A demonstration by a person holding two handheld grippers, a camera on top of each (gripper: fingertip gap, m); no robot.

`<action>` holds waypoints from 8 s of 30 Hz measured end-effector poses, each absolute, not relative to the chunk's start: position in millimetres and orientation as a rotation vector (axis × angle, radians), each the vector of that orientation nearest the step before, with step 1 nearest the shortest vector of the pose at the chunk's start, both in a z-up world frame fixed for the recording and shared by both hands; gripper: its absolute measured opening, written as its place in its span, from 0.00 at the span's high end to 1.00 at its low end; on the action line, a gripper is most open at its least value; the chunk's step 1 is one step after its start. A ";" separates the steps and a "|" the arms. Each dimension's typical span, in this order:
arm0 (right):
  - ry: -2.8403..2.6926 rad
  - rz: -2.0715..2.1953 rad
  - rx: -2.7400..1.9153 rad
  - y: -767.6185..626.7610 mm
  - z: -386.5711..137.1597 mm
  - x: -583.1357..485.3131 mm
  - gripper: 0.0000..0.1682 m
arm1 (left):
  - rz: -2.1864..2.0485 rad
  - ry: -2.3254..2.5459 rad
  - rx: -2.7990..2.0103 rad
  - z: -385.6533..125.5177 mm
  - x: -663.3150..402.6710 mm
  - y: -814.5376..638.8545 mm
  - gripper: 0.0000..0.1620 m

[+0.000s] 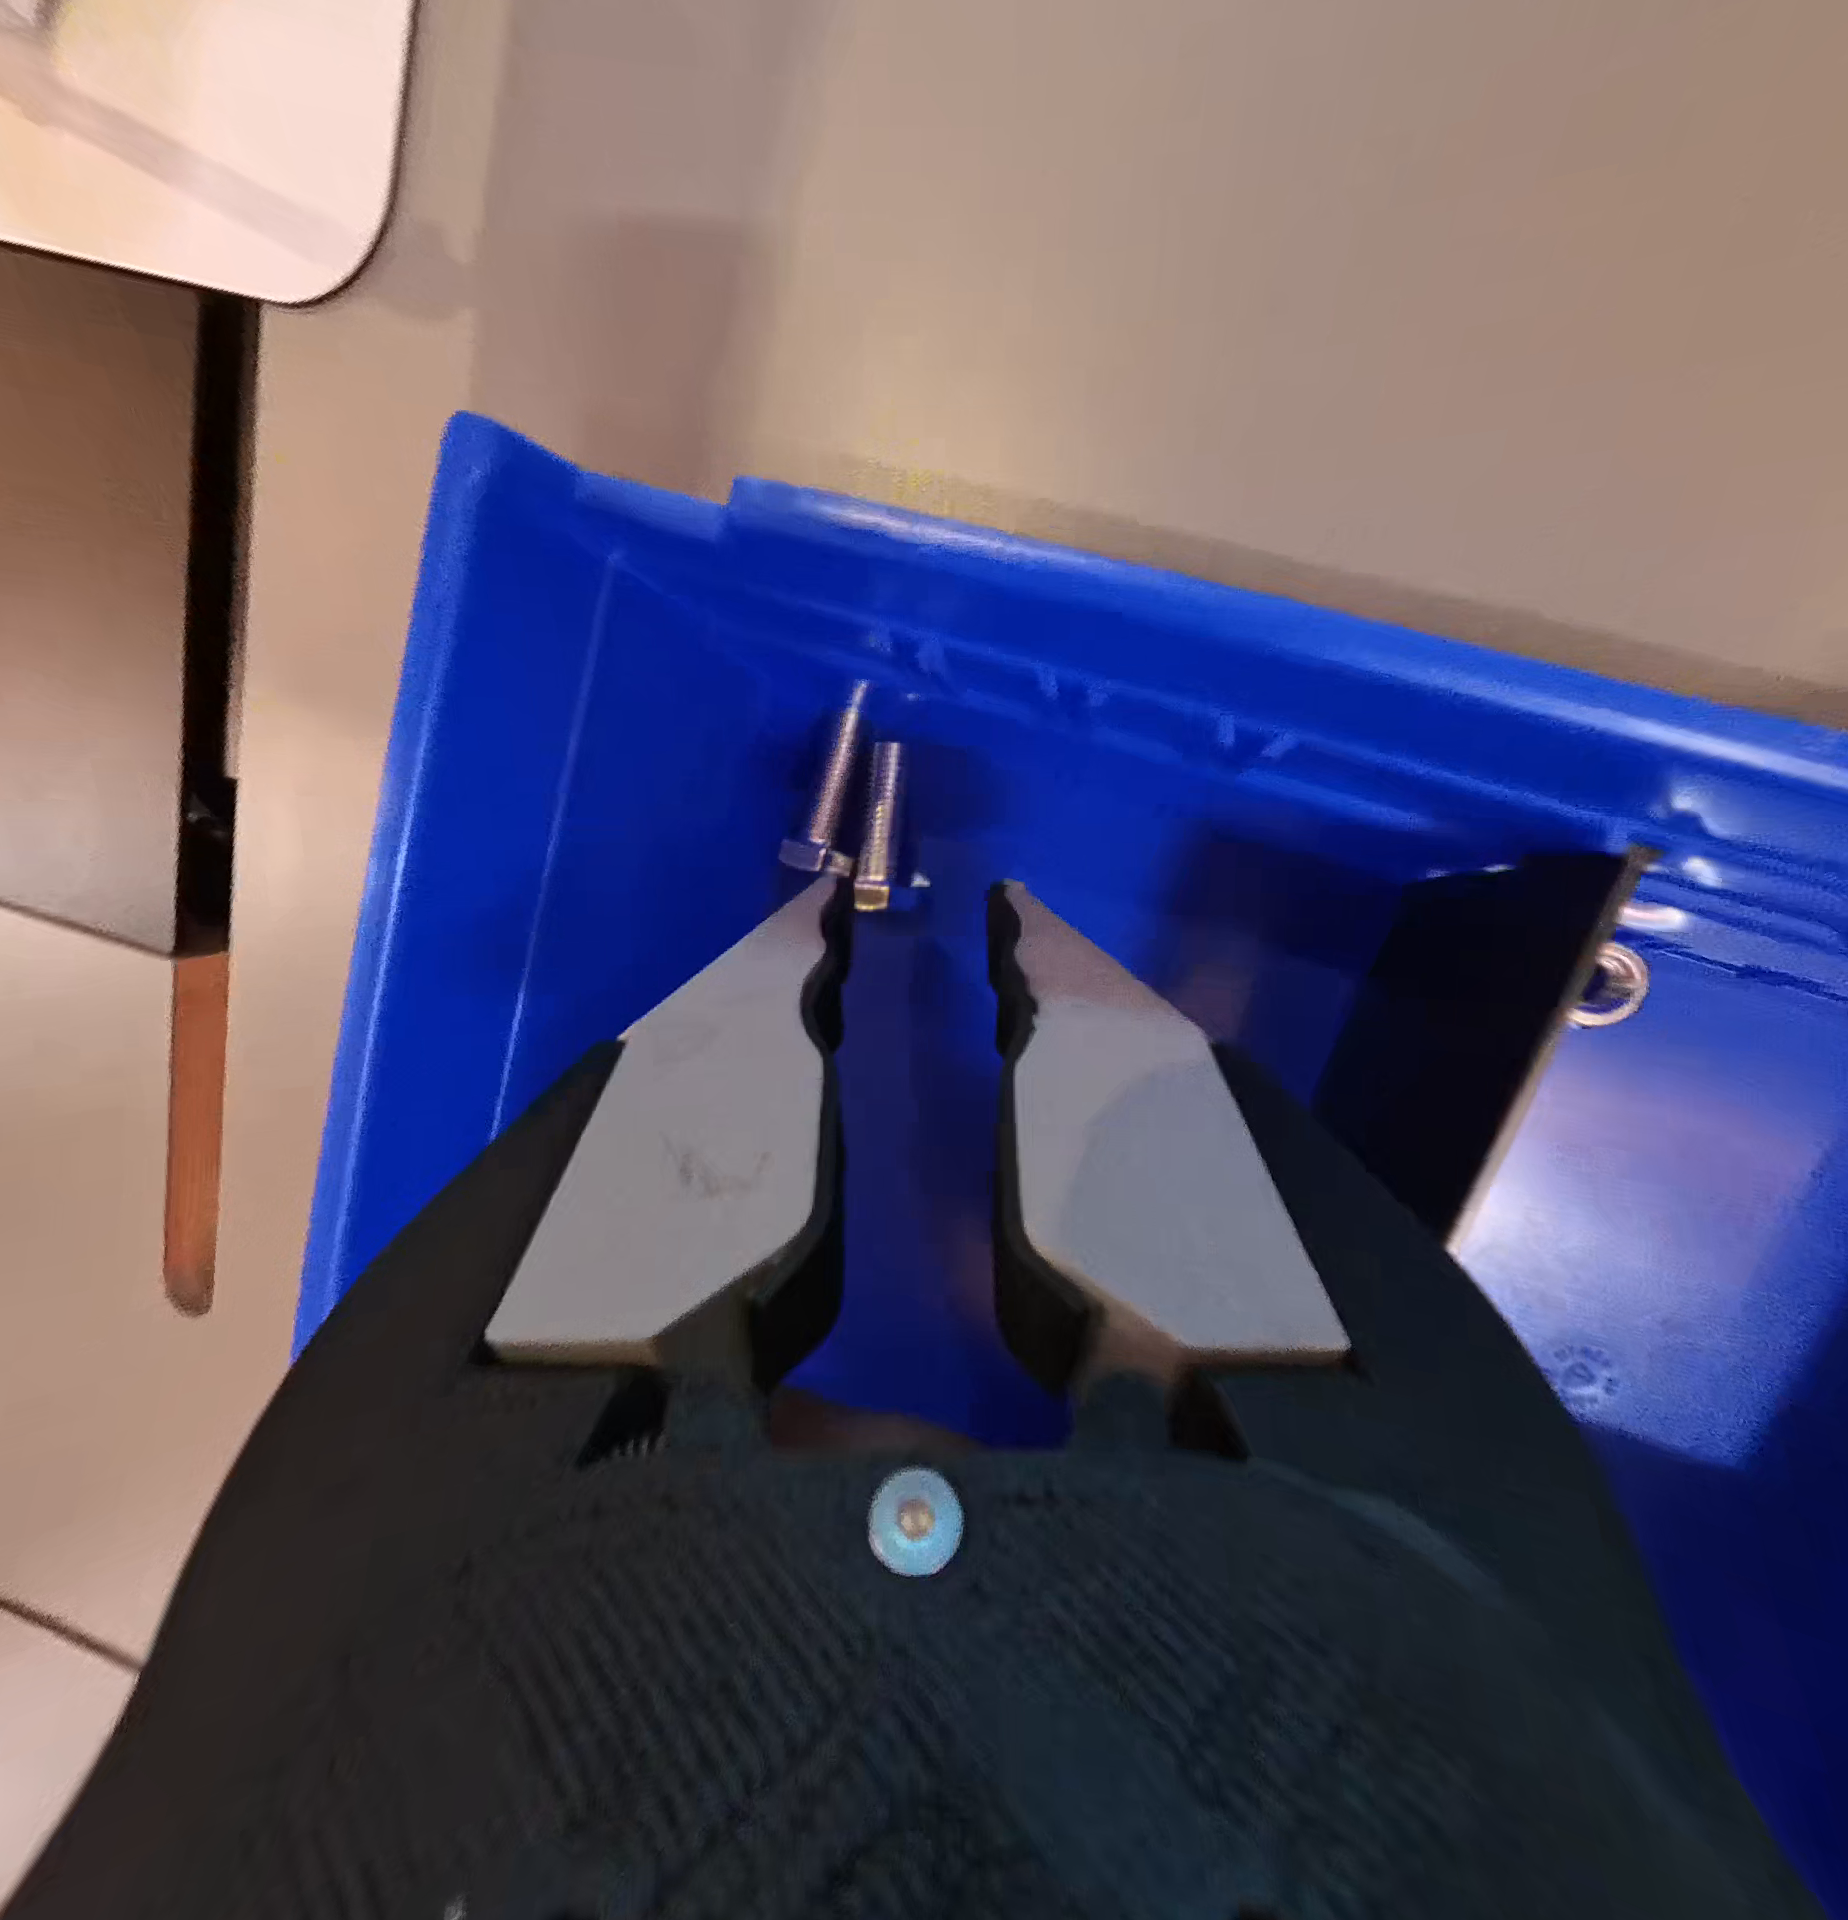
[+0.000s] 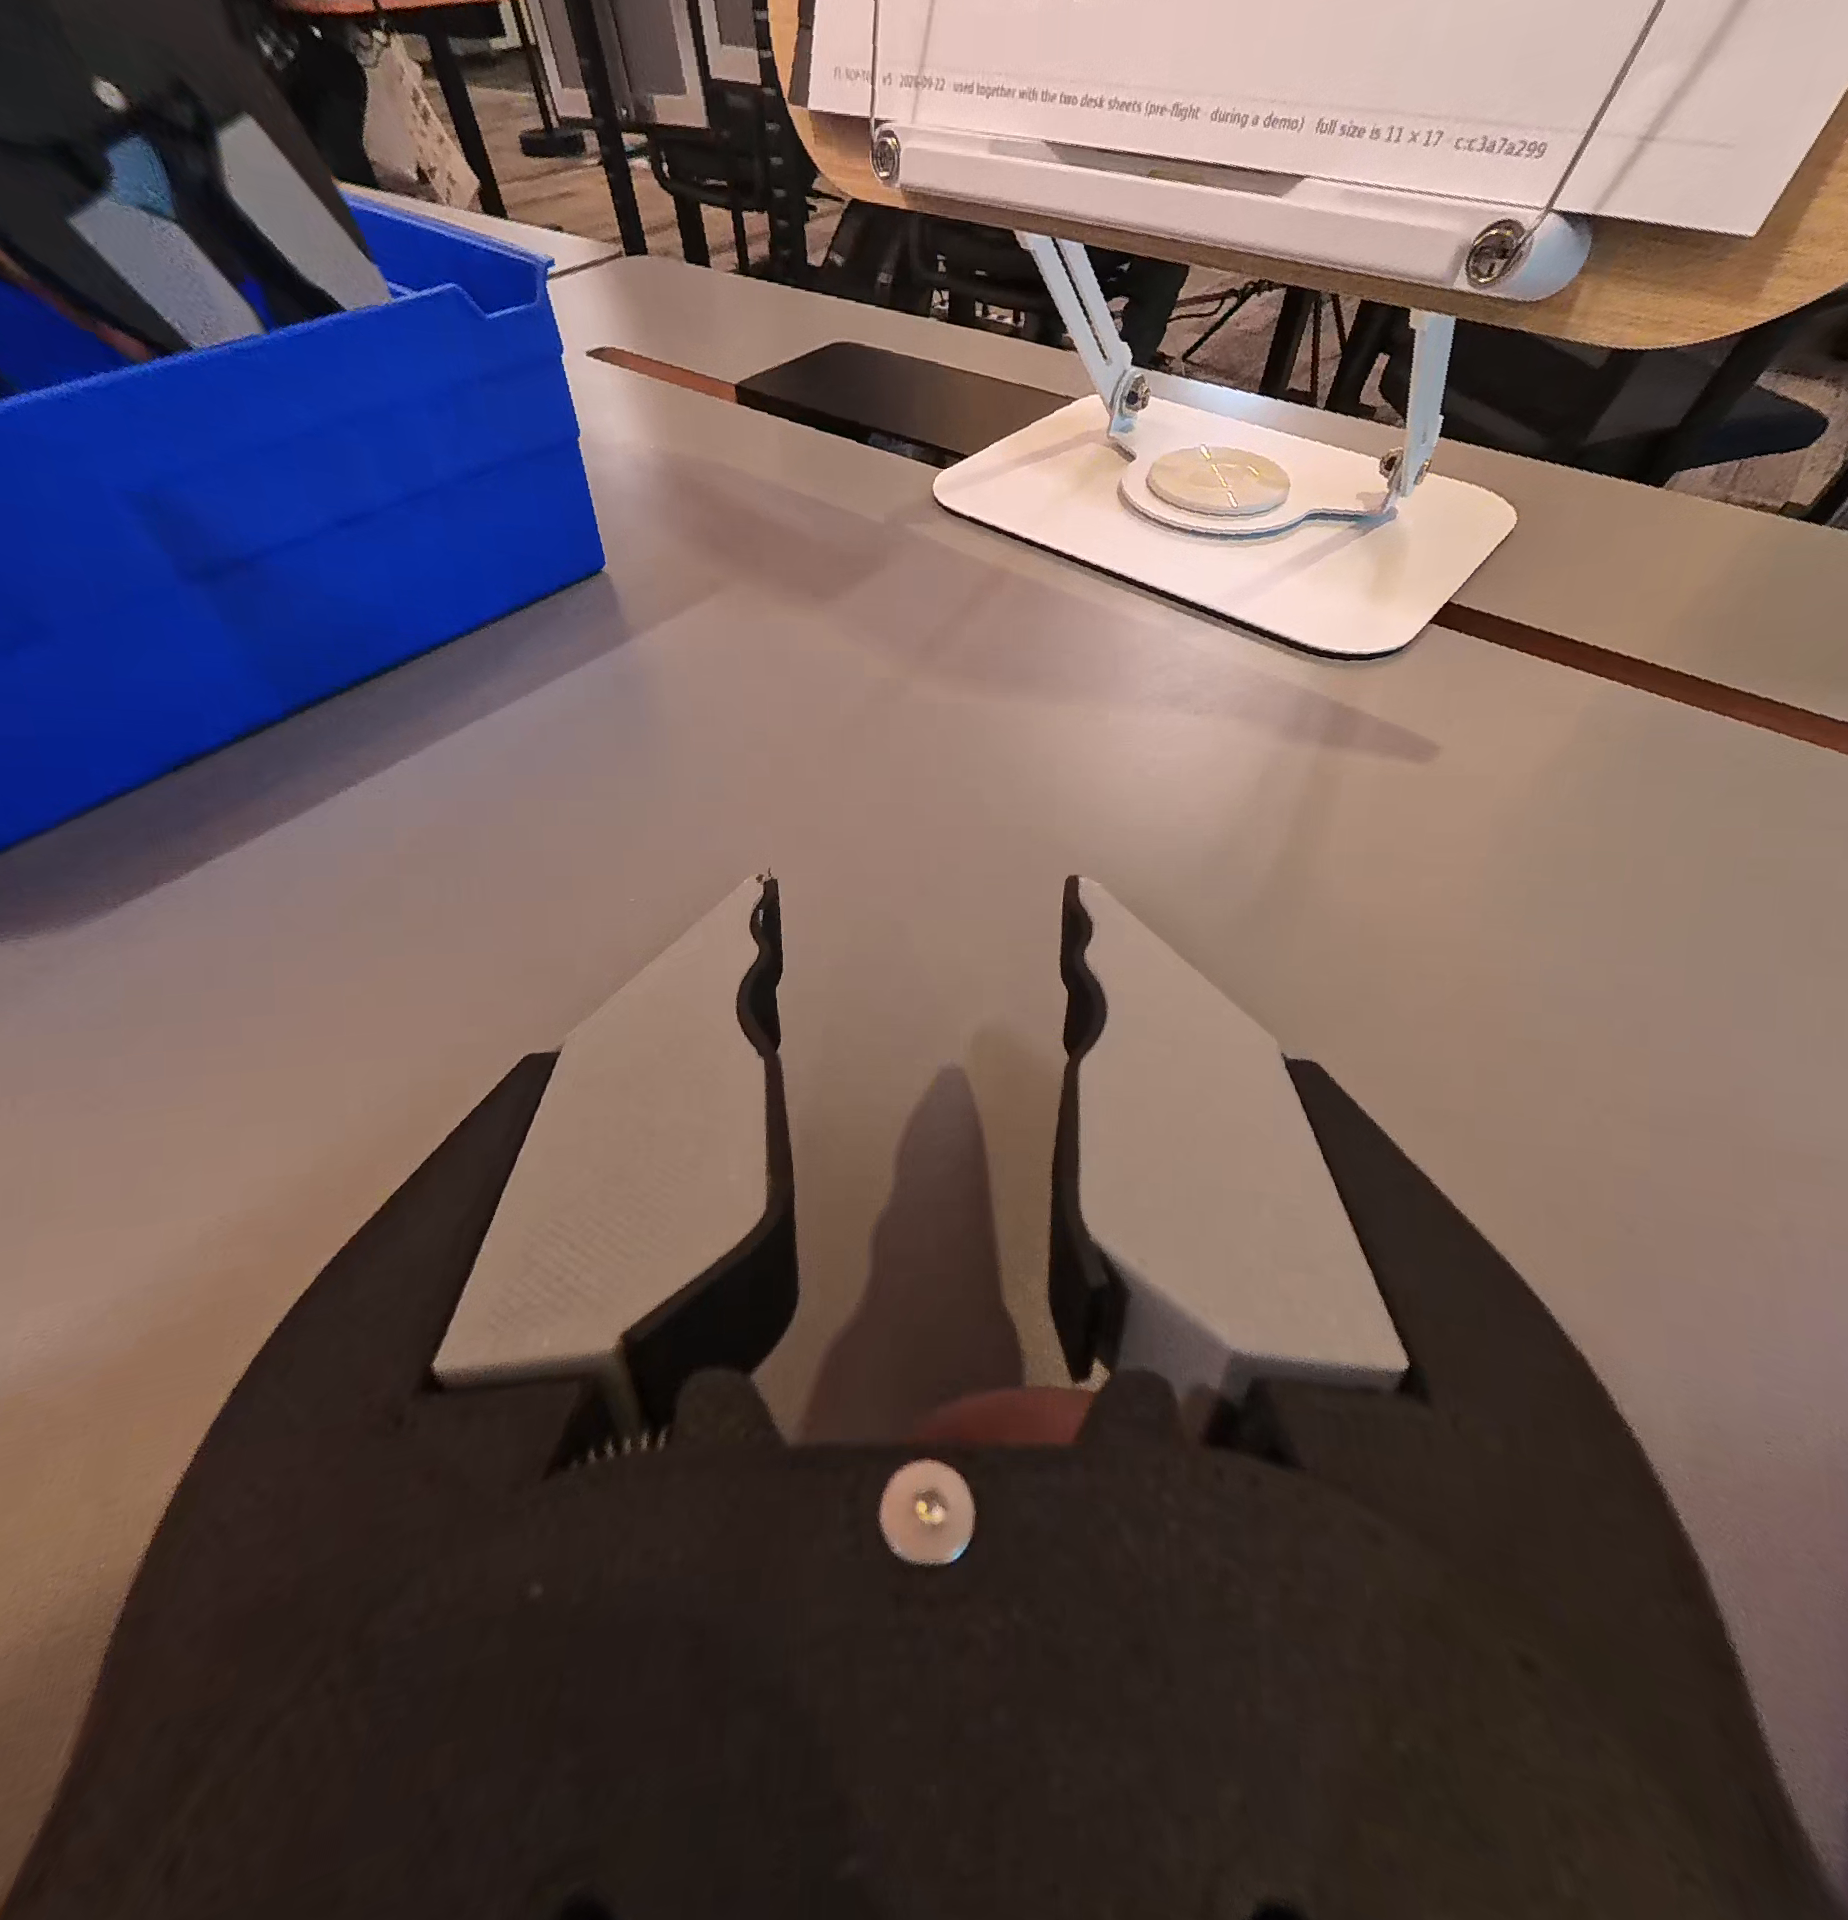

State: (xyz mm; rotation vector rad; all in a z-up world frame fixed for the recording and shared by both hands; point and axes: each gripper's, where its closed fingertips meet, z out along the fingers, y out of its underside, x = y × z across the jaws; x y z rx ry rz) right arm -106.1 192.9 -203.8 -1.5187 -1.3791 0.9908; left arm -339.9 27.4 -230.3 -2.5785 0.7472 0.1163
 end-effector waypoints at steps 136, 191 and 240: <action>-1.932 1.107 -1.221 124.0 -216.6 -76.5 0.80 | -0.217 0.180 -2.119 -205.7 -93.6 95.6 0.76; -2.075 1.353 -1.338 87.9 -212.9 -75.0 0.97 | -0.011 0.554 -2.173 -250.8 -60.0 98.3 0.89; -2.035 1.511 -1.425 87.3 -204.6 -68.6 0.97 | -0.334 0.425 -2.041 -222.0 -50.8 95.2 0.95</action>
